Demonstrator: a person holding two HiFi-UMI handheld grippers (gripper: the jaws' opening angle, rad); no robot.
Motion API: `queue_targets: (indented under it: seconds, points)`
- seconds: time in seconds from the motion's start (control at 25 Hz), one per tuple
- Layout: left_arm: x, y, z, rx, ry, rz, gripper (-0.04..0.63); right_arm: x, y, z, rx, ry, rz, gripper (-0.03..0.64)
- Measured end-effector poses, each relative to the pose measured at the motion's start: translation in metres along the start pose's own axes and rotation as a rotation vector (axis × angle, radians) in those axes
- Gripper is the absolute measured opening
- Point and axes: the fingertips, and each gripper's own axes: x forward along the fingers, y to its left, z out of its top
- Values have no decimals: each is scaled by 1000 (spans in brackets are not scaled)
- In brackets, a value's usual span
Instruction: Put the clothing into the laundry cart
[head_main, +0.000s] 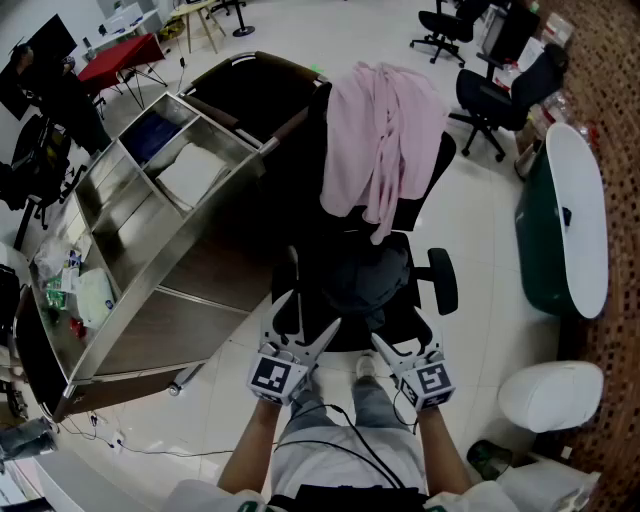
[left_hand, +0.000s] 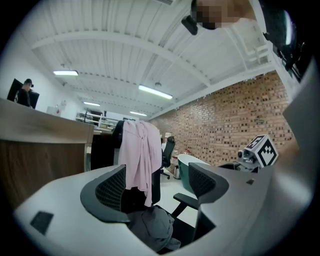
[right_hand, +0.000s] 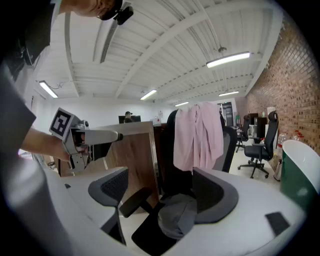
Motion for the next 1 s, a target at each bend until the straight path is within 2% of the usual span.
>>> queue_targets:
  seconds: [0.12,0.44,0.68,0.76,0.88,0.96,1.0]
  points:
    - [18,8,-16,-7,20,-16,377,24,-10,-31,21,55,20,426]
    - [67,31,-70,-2,82,-13,377,110,-42,-115,-17,258,86,426]
    - [97,53,-120,-23,142,9,376,176,-91,-201,24,370,71,428]
    - [104,60,-135,-18,162,16,376,200,-115,-226,57,380,47,451]
    - [107,69,-156,-9,202,32,377,235,-151,-279,124,428,10,583]
    - [108,76,-164,-11,223,42,377,260,-168,-310,124,493,-3,635]
    - [109,79,-167,-21,226,49,377,273,-176,-321,102,526,-4,637]
